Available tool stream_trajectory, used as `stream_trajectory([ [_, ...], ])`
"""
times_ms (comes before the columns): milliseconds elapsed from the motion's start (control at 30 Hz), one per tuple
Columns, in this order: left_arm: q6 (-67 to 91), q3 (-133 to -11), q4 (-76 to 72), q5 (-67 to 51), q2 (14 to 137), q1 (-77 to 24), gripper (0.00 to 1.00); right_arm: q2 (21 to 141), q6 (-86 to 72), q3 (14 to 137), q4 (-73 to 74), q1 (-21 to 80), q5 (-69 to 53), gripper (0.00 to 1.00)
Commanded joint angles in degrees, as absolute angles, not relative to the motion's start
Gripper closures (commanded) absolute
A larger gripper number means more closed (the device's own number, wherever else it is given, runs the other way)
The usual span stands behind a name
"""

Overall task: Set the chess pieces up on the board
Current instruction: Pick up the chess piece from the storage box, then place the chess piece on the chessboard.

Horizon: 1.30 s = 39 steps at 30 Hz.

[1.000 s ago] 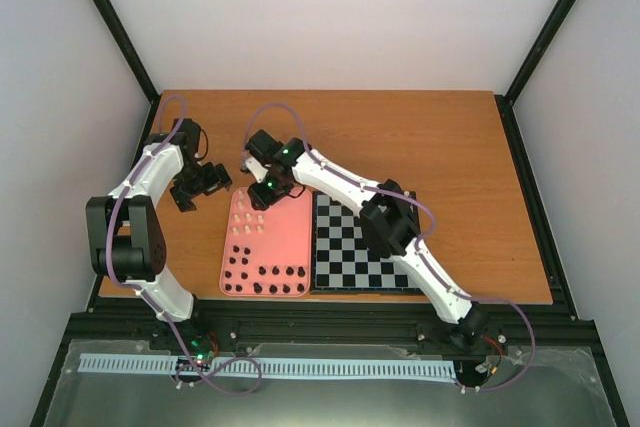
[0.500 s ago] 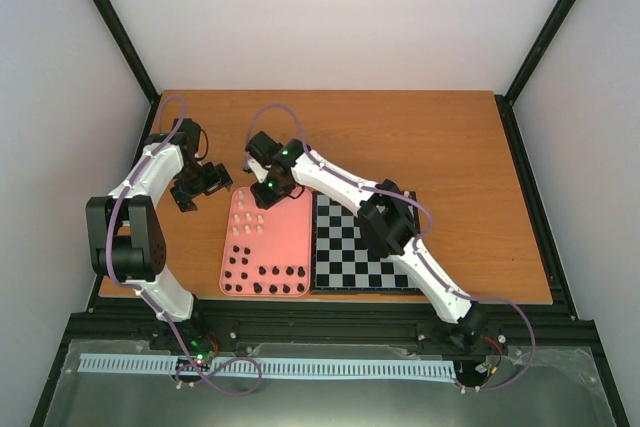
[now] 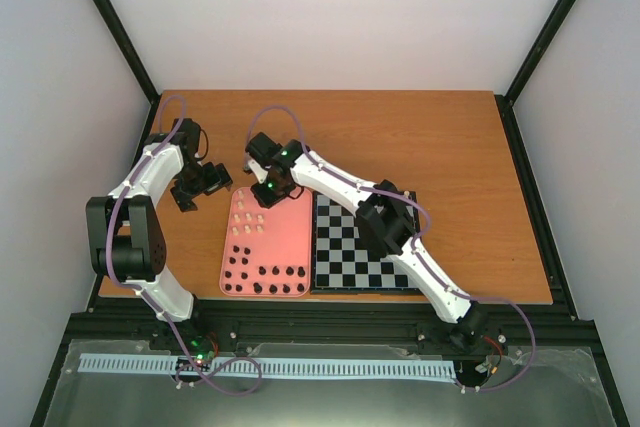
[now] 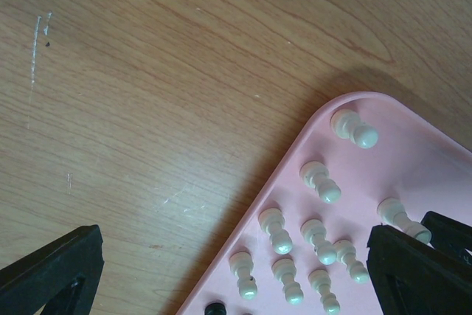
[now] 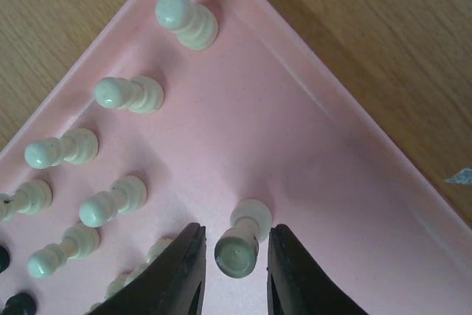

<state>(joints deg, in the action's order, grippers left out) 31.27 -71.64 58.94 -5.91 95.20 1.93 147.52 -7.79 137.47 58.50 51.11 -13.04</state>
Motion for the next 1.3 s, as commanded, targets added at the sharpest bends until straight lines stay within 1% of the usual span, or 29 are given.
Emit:
stream_trajectory([
  [0, 31.00, -72.60, 58.64, -6.64, 94.96, 2.37, 0.00, 149.23, -7.65, 139.40, 59.31, 51.07, -13.54, 0.75],
  [100, 30.94, -72.47, 58.54, -6.75, 94.97, 2.42, 0.00, 149.49, -7.56, 139.39, 59.43, 51.06, -13.90, 0.76],
  [533, 30.94, -72.42, 58.54, -6.59, 94.68, 2.38, 0.00, 148.16, -7.47, 139.39, 60.11, 51.00, -11.33, 0.97],
  [800, 30.85, -72.42, 58.72, -6.32, 94.49, 2.37, 0.00, 140.34, -9.20, 138.19, 60.92, 48.30, -8.07, 0.97],
  [1000, 30.94, -72.73, 58.72, -6.49, 94.84, 2.38, 0.00, 132.20, -9.23, 129.34, 60.98, 45.16, -5.52, 0.97],
  [1267, 31.02, -72.75, 58.64, -6.63, 95.16, 2.37, 0.00, 125.86, -8.25, 115.66, 59.36, 41.10, -2.24, 0.97],
])
